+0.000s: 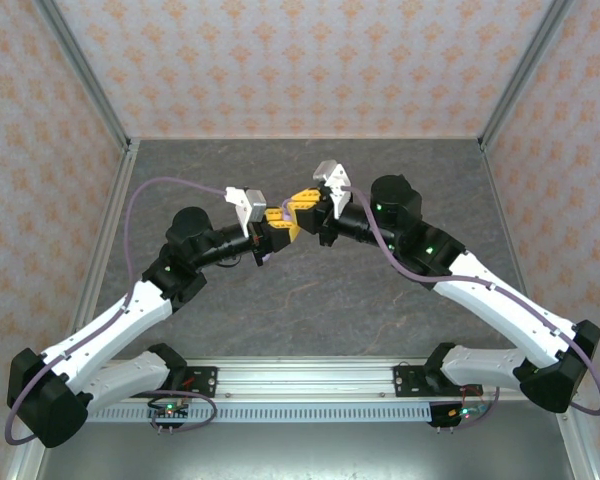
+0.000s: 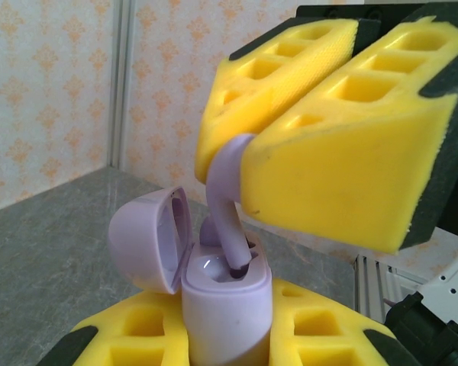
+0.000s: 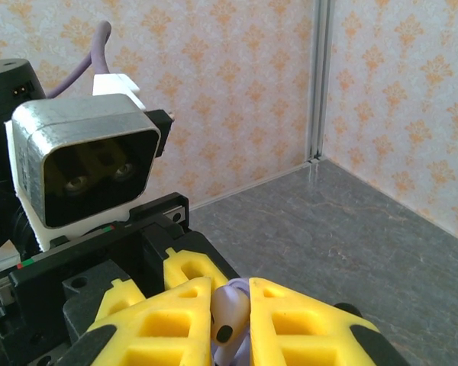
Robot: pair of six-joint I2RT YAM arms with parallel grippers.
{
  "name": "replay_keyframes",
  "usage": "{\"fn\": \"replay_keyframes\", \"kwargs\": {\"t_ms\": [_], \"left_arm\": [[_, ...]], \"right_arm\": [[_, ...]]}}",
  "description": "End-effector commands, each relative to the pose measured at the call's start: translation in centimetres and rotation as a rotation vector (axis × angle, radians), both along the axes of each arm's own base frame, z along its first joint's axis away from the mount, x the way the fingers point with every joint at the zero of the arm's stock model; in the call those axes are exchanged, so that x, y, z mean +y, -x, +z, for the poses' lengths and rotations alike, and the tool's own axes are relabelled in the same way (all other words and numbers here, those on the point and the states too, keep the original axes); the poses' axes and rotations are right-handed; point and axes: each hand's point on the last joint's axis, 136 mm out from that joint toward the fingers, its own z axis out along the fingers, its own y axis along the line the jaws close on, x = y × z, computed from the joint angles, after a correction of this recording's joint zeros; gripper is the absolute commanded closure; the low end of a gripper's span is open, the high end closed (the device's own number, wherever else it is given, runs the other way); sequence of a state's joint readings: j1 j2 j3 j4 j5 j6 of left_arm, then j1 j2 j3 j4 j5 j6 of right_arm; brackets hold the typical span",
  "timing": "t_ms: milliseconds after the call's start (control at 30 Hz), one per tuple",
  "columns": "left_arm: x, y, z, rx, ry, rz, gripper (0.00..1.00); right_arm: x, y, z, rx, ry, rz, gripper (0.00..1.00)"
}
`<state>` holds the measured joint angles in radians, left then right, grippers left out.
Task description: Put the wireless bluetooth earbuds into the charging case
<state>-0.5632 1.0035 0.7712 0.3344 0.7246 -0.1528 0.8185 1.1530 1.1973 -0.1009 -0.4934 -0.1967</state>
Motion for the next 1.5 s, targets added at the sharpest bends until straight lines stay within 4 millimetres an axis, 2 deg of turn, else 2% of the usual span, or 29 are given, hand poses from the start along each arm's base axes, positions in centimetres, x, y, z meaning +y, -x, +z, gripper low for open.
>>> {"fn": "replay_keyframes", "kwargs": {"t_ms": [0,333,500,800,967,1133,1233,1467], "left_arm": [[-0.1,0.5,1.4,-0.053,0.028,-0.013,0.98],[-0.1,0.4,1.5,-0.055,0.031,-0.01,0.98],[-0.2,0.4,1.6,-0.053,0.031,-0.012,0.98],[-0.2,0.4,1.6,-0.053,0.03,-0.012,0.98],[-0.2,0.4,1.5,-0.051,0.026,-0.008,0.98],[-0.2,0.3,1.5,-0.05,0.025,-0.007,0.98],[-0.2,0.4,1.5,-0.051,0.026,-0.008,0.98],[-0.1,0.4,1.4,-0.053,0.025,-0.005,0.98]], "right_arm": [[-0.2,0.5,0.7,-0.023,0.001,0.009,0.85],[-0.1,1.3,-0.4,0.022,0.025,0.048,0.84],[0.0,1.4,-0.2,0.029,0.024,0.054,0.8],[-0.3,0.9,1.5,0.023,0.007,0.018,0.6],[-0.6,1.1,3.6,0.019,-0.028,0.015,0.49],[-1.9,0.9,5.2,0.029,-0.039,-0.037,0.42],[-3.0,0.1,4.6,0.057,-0.011,-0.093,0.39],[-5.1,-1.3,0.6,0.19,0.056,-0.169,0.38]]}}
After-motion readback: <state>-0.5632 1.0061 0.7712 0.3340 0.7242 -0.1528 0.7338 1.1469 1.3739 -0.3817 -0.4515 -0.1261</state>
